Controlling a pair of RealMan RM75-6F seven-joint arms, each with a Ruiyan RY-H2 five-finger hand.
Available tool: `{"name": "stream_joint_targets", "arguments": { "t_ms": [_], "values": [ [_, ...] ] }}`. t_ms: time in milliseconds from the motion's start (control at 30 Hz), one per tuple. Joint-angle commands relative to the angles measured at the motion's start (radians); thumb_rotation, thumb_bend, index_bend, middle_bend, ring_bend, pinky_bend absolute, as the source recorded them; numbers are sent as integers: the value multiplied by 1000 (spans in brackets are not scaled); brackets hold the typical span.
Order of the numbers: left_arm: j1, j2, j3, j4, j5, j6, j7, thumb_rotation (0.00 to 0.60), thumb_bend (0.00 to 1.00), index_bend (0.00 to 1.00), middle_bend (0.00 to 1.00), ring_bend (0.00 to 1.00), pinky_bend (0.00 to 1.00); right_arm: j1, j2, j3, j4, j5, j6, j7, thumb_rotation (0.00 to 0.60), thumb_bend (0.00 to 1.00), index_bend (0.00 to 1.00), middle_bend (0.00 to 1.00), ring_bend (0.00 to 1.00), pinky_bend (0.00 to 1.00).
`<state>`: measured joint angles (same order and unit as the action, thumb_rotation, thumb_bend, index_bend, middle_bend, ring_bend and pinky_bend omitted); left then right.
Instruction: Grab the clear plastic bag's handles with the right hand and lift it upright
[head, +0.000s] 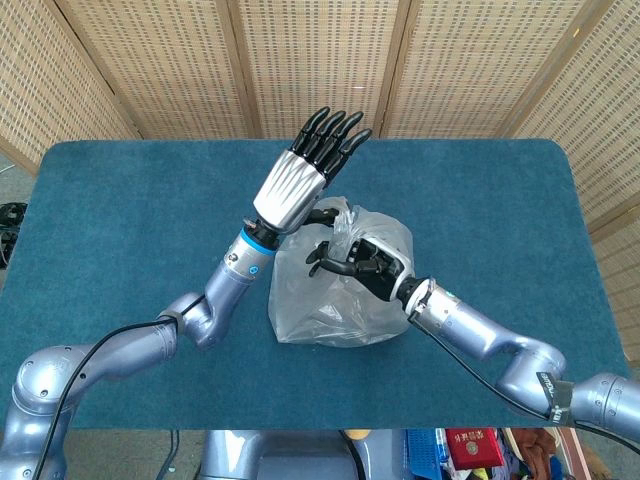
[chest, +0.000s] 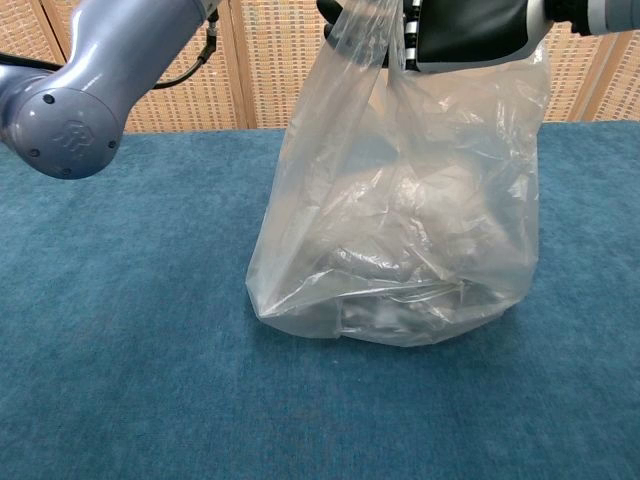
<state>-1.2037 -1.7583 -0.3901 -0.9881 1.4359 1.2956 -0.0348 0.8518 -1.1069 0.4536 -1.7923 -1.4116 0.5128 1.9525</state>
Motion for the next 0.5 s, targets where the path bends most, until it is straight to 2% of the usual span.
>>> {"name": "stream_joint_targets", "arguments": {
  "t_ms": [33,500],
  "values": [
    [10,16,5,-15,-3,-6,4,600,132,0,0,0,12,1,2,-2,0,9,2,-9,600,252,255,666,416,421],
    [42,88,31,-26,17,-16,-19,600,94,0,0,0,0,4,7,-4,-1,48,-8,-55,600,256,395,665,416,421]
  ]
}}
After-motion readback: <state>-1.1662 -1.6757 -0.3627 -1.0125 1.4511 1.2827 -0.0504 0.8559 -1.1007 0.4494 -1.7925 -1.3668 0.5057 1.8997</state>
